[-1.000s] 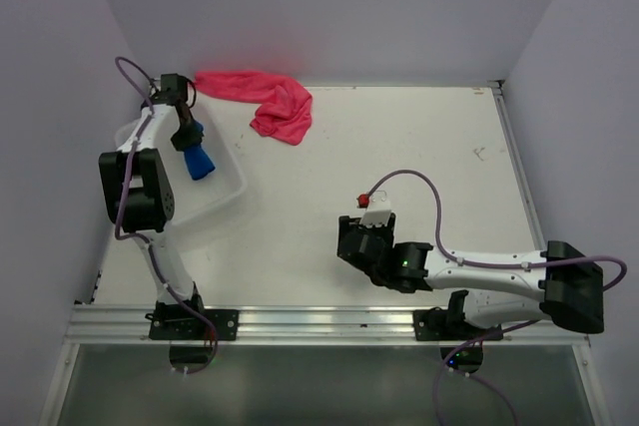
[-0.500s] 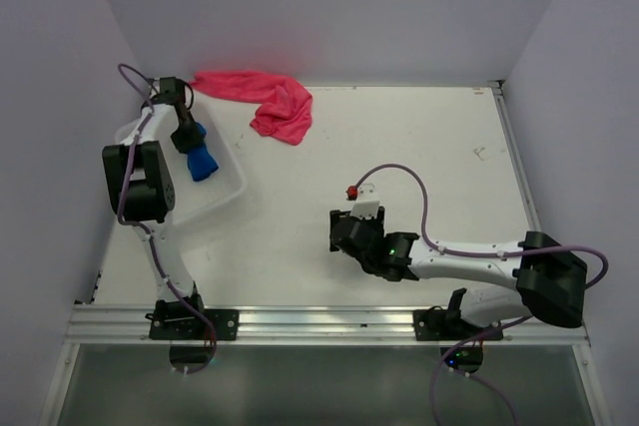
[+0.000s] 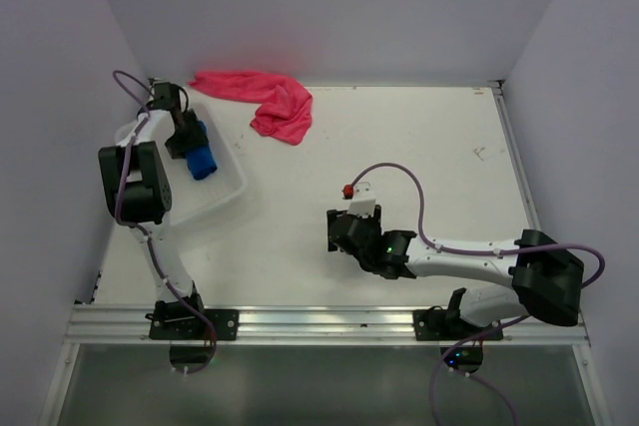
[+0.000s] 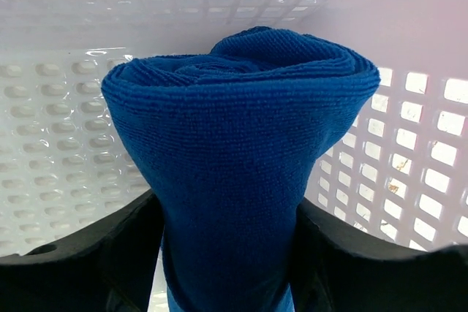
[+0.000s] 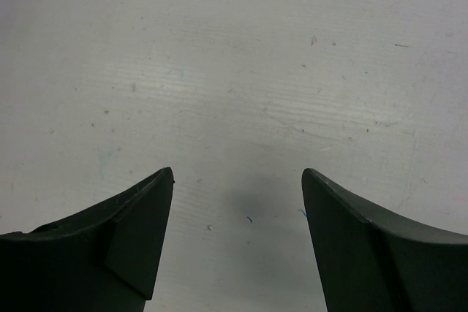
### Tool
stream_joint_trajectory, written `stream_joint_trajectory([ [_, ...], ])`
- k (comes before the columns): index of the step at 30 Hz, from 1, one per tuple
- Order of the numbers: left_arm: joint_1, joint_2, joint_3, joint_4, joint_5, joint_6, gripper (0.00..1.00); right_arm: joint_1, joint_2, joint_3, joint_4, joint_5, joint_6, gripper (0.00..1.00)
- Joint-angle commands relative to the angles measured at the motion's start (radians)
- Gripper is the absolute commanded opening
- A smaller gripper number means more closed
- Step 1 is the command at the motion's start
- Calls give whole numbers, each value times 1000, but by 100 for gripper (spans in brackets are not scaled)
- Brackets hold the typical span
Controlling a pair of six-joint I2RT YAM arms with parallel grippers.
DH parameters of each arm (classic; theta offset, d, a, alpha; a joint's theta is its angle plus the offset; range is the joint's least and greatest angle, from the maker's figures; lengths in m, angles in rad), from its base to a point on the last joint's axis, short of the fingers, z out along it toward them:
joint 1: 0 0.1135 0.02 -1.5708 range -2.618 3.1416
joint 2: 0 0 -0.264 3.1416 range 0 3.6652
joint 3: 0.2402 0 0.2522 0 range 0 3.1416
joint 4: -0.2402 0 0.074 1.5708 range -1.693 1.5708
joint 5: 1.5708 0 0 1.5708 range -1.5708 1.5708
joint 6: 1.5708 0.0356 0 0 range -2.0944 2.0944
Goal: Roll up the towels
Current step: Place the rolled towel into the container
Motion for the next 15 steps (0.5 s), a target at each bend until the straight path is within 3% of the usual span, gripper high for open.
stream_joint_trajectory([
  [1, 13, -70, -12, 26, 22, 28, 65, -4, -18, 42, 10, -6, -10, 74],
  [3, 13, -97, -21, 31, 47, 33, 67, -4, -23, 42, 2, -5, -7, 74],
  [12, 16, -217, -45, 57, 41, 40, 96, -6, -38, 63, -31, -17, -7, 75],
  [15, 16, -229, -35, 48, 45, 42, 100, -6, -38, 68, -41, -25, 1, 75],
])
